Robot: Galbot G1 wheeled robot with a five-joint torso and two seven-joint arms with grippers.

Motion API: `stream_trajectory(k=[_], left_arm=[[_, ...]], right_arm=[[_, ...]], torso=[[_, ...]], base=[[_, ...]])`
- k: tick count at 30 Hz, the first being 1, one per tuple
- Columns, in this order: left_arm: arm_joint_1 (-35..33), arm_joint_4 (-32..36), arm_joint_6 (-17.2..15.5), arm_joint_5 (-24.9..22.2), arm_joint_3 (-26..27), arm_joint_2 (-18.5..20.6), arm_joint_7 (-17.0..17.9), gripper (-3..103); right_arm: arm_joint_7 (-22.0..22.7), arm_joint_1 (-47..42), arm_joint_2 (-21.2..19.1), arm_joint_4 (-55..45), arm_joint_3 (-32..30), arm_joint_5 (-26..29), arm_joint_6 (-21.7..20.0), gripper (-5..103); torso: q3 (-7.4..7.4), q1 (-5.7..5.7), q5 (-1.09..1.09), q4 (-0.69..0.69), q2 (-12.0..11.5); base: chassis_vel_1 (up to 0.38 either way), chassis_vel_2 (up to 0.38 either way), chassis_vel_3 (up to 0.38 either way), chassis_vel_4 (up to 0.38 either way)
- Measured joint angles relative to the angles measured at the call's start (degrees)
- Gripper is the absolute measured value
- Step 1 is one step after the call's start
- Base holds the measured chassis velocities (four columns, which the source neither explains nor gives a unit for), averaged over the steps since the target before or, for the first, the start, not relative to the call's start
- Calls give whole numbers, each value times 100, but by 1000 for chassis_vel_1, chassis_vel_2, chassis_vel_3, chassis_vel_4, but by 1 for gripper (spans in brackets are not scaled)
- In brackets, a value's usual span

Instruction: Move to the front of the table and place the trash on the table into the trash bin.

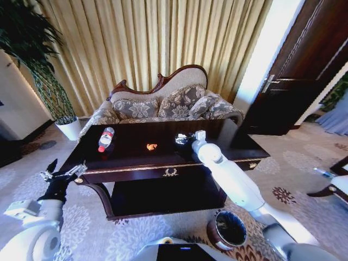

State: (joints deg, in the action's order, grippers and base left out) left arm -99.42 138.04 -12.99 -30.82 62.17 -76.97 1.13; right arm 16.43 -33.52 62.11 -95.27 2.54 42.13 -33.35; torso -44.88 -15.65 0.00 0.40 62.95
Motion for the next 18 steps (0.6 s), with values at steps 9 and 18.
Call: stream_trajectory(k=[9, 18], left_arm=[[40, -27, 8, -31, 10, 36, 8, 100], [40, -58, 25, -46, 14, 52, 7, 100]], right_arm=[[244, -89, -67, -79, -28, -21, -74, 92], [301, -248, -141, -206, -74, -30, -88, 60]], torso=[[0, 0, 0, 0, 0], [0, 0, 0, 0, 0]], base=[[0, 0, 0, 0], [0, 0, 0, 0]])
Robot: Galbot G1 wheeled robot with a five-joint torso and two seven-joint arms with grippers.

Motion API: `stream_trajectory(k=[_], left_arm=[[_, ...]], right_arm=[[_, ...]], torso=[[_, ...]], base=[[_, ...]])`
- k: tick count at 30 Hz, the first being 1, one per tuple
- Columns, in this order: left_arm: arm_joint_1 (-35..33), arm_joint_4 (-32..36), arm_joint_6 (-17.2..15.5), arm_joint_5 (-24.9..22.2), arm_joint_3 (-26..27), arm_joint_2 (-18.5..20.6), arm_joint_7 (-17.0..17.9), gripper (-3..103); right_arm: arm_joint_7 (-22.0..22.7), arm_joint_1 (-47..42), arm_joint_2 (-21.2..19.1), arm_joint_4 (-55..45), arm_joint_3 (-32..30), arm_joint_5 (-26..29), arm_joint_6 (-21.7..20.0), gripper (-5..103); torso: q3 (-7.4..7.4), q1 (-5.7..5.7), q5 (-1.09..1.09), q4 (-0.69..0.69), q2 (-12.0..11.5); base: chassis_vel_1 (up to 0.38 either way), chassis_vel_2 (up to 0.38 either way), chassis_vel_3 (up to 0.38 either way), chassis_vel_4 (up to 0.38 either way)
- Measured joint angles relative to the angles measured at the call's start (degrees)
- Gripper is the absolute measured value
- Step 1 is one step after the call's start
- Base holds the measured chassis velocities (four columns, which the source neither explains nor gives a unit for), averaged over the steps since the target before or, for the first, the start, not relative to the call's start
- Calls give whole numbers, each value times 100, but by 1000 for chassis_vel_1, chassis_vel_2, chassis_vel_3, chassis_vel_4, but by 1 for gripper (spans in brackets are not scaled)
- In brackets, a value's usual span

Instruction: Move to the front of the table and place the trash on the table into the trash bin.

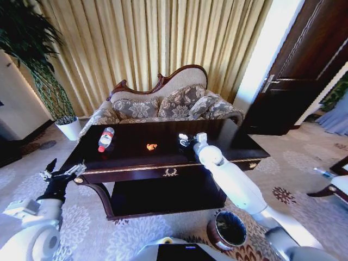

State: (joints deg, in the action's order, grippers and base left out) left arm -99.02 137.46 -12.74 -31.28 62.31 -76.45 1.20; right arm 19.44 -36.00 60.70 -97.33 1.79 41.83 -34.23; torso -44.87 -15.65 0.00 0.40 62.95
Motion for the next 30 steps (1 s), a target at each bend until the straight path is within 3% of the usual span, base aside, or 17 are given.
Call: stream_trajectory(k=[1, 5, 7, 9, 10, 14, 21, 27, 30], left_arm=[[0, 0, 0, 0, 0, 0, 0, 100], [0, -5, 10, -5, 2, -5, 0, 100], [0, -5, 12, -7, 3, -5, 0, 100], [0, -5, 13, -15, 7, -2, -2, 100], [0, -5, 13, -15, 7, -2, -2, 100], [2, -1, 16, -20, 9, 2, -6, 100], [4, 17, 17, -41, 8, 18, -8, 100], [38, 1, 18, -62, 14, 25, -6, 100], [55, -23, 23, -67, 12, 24, -9, 100]], right_arm=[[0, 0, 0, 0, 0, 0, 0, 60], [42, -17, -29, -41, -8, 5, 13, 37], [51, -18, -35, -51, -11, 10, 20, 37], [67, -18, -45, -76, -22, 23, 34, 27], [67, -18, -45, -76, -22, 23, 34, 27], [112, -19, -62, -151, -71, 48, 83, 5], [183, -102, -161, -451, -340, 162, 250, 0], [325, -527, -449, -1201, -991, 373, 281, 0], [351, -1221, -718, -1692, -1633, 475, 304, 0]], torso=[[0, 0, 0, 0, 0], [0, 0, 0, 0, 0], [0, 0, 0, 0, 0], [0, 0, 0, 0, 0], [0, 0, 0, 0, 0], [0, 0, 0, 0, 0], [0, 0, 0, 0, 0], [0, 1, 1, 0, 1], [0, 1, 1, 1, 1]], base=[[0, 0, 0, 0], [0, 0, 0, 0], [0, 0, 0, 0], [0, 0, 0, 0], [0, 0, 0, 0], [0, 0, 0, 0], [0, 0, 0, 0], [0, 0, 0, 0], [0, 0, 0, 0]])
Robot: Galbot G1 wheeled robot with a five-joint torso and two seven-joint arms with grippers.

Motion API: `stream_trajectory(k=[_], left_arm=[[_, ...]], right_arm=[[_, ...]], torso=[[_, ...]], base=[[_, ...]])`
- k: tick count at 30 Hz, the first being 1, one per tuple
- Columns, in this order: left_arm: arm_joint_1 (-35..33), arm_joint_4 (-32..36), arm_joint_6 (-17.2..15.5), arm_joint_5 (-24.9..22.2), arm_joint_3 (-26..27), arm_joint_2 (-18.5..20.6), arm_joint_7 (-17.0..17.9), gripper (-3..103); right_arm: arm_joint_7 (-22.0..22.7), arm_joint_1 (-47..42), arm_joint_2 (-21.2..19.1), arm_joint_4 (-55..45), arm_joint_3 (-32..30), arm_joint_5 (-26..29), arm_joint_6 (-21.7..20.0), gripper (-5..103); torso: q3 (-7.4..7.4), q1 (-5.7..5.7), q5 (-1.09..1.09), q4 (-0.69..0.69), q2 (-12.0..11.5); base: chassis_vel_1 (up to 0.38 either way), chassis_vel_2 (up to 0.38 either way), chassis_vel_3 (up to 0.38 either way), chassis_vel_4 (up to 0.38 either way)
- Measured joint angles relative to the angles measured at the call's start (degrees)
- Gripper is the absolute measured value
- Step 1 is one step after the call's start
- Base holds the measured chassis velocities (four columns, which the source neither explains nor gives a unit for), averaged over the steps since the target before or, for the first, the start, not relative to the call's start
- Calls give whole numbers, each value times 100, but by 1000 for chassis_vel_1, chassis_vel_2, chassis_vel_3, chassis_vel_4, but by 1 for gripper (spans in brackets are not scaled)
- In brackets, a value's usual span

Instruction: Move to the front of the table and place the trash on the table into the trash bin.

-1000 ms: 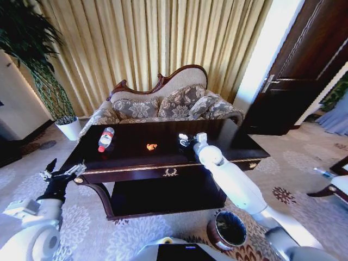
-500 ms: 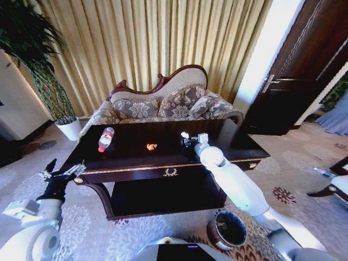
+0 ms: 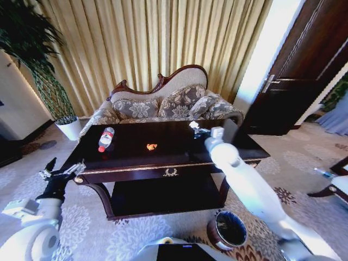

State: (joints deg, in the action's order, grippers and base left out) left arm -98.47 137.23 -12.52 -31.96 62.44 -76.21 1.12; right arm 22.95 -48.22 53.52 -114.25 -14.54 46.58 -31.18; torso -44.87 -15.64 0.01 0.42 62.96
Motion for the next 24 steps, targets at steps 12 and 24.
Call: stream_trajectory(k=[12, 24], left_arm=[[34, -68, 11, -78, -38, 196, -23, 100], [68, -189, 10, -273, -36, 479, -53, 100]], right_arm=[[251, -2058, -19, -1012, -1347, -777, 468, 0], [-22, -3510, 399, -2007, -2270, -1210, 600, 0]], torso=[[0, 0, 0, -1, 0], [0, 0, -2, -3, 0]], base=[[0, 0, 0, 0], [0, 0, 0, 0]])
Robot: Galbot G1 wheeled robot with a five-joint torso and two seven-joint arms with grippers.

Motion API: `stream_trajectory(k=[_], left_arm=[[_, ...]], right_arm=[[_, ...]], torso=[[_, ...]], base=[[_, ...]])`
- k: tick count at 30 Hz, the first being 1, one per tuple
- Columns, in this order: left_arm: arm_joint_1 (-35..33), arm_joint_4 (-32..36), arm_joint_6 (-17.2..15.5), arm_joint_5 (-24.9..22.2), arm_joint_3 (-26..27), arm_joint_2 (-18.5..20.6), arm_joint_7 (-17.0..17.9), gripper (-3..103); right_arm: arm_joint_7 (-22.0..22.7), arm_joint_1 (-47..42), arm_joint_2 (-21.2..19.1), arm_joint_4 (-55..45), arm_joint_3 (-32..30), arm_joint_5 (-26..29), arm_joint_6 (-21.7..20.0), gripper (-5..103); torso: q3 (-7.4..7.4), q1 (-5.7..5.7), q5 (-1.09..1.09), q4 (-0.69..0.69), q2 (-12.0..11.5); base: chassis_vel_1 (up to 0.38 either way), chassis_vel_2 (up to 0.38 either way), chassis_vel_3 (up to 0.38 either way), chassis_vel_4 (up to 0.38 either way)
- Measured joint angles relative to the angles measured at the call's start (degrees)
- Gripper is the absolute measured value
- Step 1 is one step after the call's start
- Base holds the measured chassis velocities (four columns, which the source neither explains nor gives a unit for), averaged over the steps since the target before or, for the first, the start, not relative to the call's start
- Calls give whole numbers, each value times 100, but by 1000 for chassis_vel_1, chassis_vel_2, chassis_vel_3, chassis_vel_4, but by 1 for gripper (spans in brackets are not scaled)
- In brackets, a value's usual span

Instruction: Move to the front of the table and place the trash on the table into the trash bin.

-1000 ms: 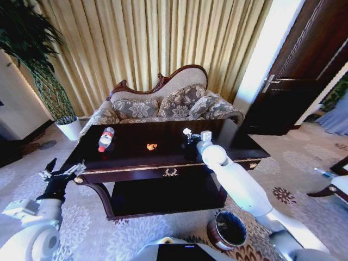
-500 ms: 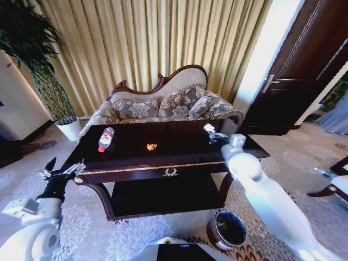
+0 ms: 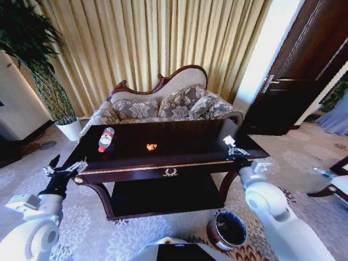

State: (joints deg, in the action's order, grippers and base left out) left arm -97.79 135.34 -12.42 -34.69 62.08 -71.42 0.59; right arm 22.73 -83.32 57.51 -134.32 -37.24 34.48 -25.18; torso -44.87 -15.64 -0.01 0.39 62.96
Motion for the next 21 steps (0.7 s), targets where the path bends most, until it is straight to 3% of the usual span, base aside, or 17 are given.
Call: stream_trajectory(k=[13, 21], left_arm=[[-65, -59, 127, -91, 6, 93, -96, 100], [-60, -65, 149, -99, -17, 114, -125, 100]], right_arm=[[-161, -667, 409, -456, -168, -269, 90, 0], [-186, -806, 514, -545, -205, -306, 115, 0]], torso=[[-1, -2, 0, 1, -2], [-1, -2, 1, 1, -2]], base=[[7, -7, -12, 12], [163, -145, -147, 160]])
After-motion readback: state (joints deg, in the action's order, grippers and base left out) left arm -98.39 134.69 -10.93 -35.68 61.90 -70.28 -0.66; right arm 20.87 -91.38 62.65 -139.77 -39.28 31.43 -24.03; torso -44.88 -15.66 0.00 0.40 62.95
